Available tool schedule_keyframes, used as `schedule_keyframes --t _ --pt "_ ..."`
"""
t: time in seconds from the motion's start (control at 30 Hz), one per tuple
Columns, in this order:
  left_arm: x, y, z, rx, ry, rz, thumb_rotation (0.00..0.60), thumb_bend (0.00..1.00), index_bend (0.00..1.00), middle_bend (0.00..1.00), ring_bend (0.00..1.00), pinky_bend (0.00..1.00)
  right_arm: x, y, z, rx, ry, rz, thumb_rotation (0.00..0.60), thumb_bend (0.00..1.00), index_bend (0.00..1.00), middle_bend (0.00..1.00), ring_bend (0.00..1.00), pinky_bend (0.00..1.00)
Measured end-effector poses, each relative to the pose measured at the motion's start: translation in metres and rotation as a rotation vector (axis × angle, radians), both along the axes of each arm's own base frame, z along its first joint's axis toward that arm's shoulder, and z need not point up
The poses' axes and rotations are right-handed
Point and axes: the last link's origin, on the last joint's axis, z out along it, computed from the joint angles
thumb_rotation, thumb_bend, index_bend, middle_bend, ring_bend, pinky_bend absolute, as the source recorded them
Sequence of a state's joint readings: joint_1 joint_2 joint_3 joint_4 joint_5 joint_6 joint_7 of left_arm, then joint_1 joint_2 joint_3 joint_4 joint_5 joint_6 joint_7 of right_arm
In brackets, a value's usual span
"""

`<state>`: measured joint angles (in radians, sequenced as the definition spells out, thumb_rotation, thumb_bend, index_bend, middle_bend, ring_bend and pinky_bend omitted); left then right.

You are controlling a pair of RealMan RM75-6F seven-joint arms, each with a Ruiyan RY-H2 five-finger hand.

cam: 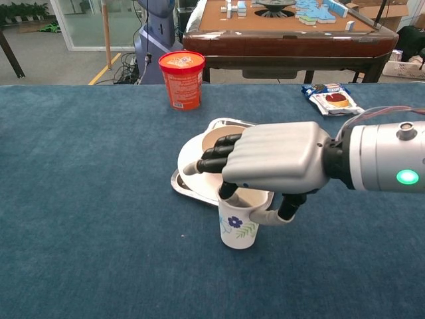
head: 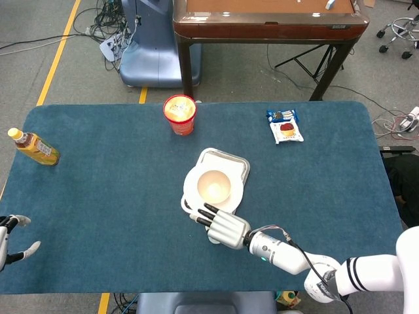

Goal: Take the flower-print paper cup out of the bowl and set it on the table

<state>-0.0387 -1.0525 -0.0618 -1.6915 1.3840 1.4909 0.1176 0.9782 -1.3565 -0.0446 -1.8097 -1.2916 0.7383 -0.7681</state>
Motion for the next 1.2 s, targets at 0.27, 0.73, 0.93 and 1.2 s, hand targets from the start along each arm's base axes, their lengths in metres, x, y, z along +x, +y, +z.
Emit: schedule_keyframes --t 0.27,0.73,0.93,1.2 --pt "0.0 0.0 0.0 -0.001 0.001 0.002 0.6 0.14 0.42 0.43 0.31 0.48 -0.001 0.001 -0.001 -0.002 0.007 -0.018 0.6 0.34 0.59 0.01 0.0 0.02" --pt "0.0 0.0 0.0 -0.002 0.004 0.001 0.6 0.14 0.42 0.43 0.31 0.48 0.003 0.003 0.01 -0.019 -0.006 -0.019 0.6 0.16 0.53 0.01 0.0 0.02" --pt "0.0 0.0 -0.001 -0.003 0.005 0.001 0.6 0.14 0.42 0.43 0.31 0.48 0.006 0.0 0.025 -0.051 -0.024 -0.031 0.6 0.16 0.53 0.02 0.0 0.02" --pt "0.0 -0.001 -0.002 -0.008 0.009 0.001 0.6 0.14 0.42 0.43 0.31 0.48 0.001 -0.004 0.053 -0.13 -0.066 -0.106 0.6 0.16 0.53 0.06 0.0 0.02"
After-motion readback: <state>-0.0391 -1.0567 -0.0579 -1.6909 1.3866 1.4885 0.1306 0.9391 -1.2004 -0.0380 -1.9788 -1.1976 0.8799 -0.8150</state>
